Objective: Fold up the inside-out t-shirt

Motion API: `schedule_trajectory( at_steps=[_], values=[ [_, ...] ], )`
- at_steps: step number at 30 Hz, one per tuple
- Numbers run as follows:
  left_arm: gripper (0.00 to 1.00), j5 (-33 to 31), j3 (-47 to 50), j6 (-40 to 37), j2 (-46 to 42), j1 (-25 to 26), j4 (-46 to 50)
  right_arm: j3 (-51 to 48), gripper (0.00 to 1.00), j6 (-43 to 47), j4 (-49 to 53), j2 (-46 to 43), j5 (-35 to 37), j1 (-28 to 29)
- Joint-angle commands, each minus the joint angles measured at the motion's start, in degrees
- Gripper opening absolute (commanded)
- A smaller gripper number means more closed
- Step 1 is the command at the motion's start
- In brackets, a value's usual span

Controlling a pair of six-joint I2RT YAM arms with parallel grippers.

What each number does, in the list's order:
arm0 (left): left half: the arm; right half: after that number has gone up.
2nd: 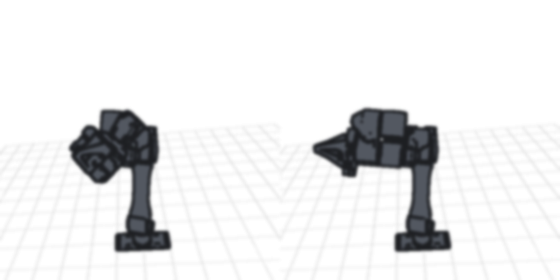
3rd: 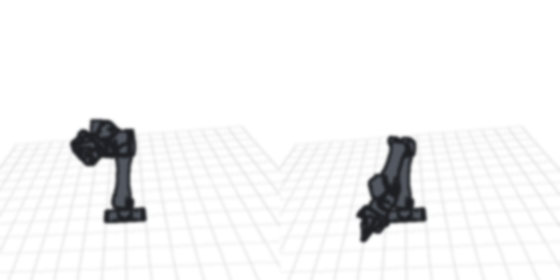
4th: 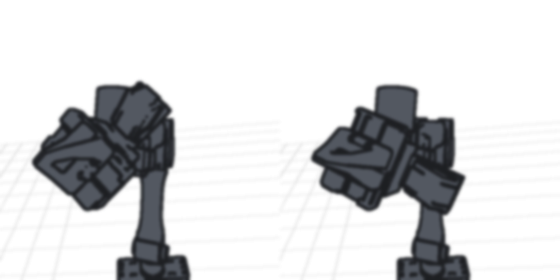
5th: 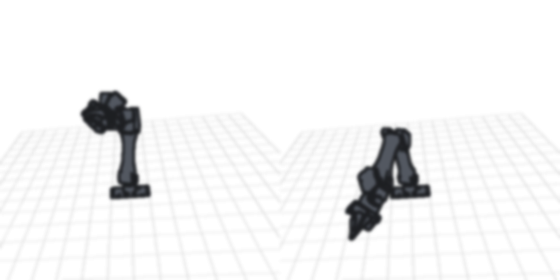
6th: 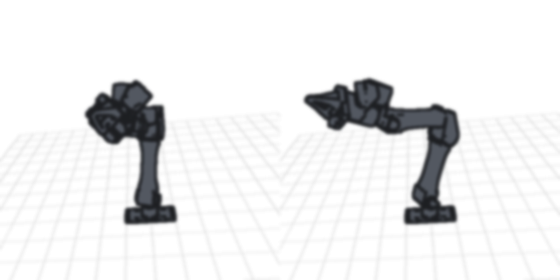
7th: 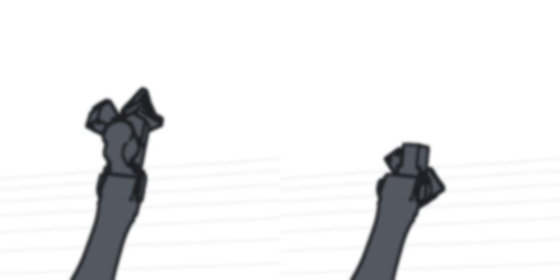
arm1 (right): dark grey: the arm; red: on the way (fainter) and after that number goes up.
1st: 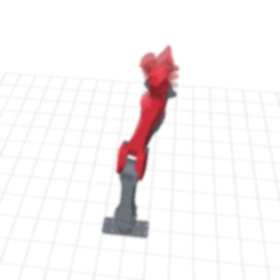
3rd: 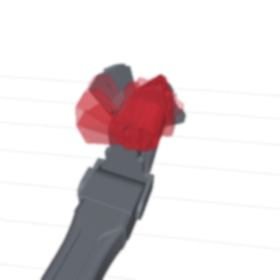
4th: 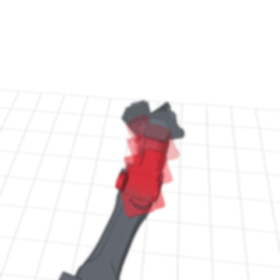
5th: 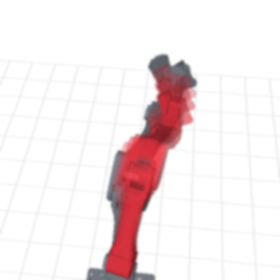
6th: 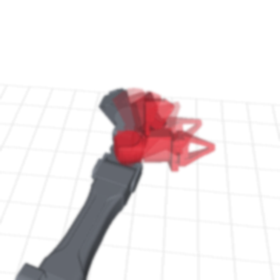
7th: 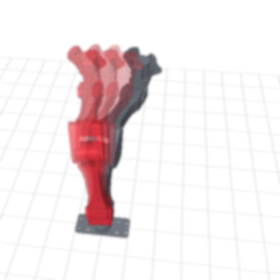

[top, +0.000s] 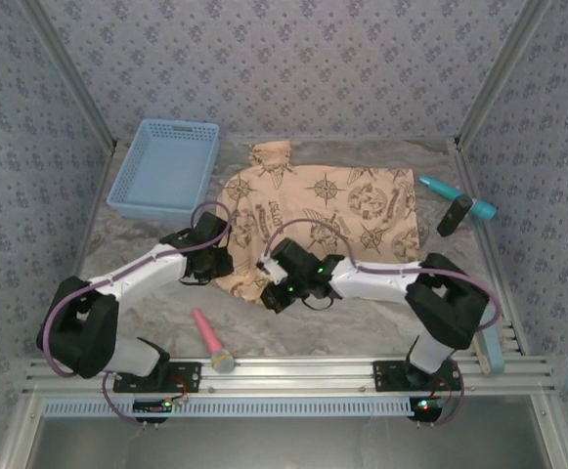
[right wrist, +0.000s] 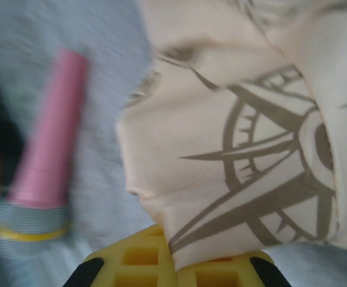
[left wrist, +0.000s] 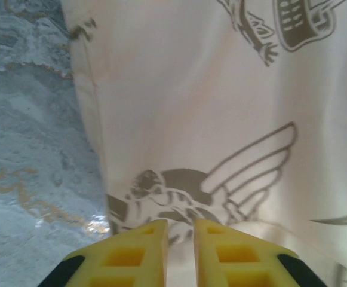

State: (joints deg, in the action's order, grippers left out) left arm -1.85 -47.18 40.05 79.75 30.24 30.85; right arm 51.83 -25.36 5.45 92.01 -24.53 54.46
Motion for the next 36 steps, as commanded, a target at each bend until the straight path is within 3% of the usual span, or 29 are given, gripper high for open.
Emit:
schedule_trajectory(
  at_steps=[1,4,6,8,12,15,19,22,23,25,29,36],
  values=[
    [0.21,-3.5,-5.8,-3.7,-2.4,-0.2,7.3,-2.0,0.0,-16.1,-6.5,-5.9,-14.2,-3.1],
    [0.32,-3.2,-5.6,-4.4,-3.7,-0.3,6.1,-5.7,0.05,-25.0,-4.7,-5.0,-10.3,-9.0],
    [0.34,-0.6,-5.6,-5.4,-2.5,-0.1,4.9,-7.5,0.18,-27.8,-1.6,-1.8,-8.3,-12.5],
    [0.36,1.5,-5.2,-5.1,-0.6,1.0,3.7,-8.1,0.33,-25.2,4.3,0.8,-2.5,-14.3],
    [0.39,2.5,-3.7,-2.5,3.3,4.6,1.5,-8.6,0.38,-17.7,8.7,-1.5,9.3,-13.6],
    [0.4,2.9,-2.9,-2.0,5.3,5.9,1.3,-6.8,0.43,-7.8,11.9,-6.2,15.1,-10.0],
    [0.42,0.5,-3.1,-1.5,4.8,5.4,4.1,-2.8,0.45,14.8,16.5,-10.7,21.9,-0.1],
    [0.42,0.9,-2.7,-0.2,4.3,4.7,4.2,-4.2,0.43,31.2,13.8,-10.4,20.1,6.6],
    [0.42,1.2,-2.3,0.0,4.3,4.5,4.0,-5.1,0.43,32.7,11.0,-9.9,20.8,8.2],
    [0.42,1.4,-2.3,0.0,4.5,4.0,4.1,-6.0,0.44,31.4,5.5,-8.1,20.7,9.4],
    [0.42,1.7,-1.9,1.1,4.6,3.0,3.2,-2.9,0.53,24.1,-0.6,-0.8,29.9,10.9],
    [0.42,2.2,-1.7,1.2,4.0,2.0,2.3,4.2,0.48,9.7,0.5,10.1,41.8,9.2]
  ],
)
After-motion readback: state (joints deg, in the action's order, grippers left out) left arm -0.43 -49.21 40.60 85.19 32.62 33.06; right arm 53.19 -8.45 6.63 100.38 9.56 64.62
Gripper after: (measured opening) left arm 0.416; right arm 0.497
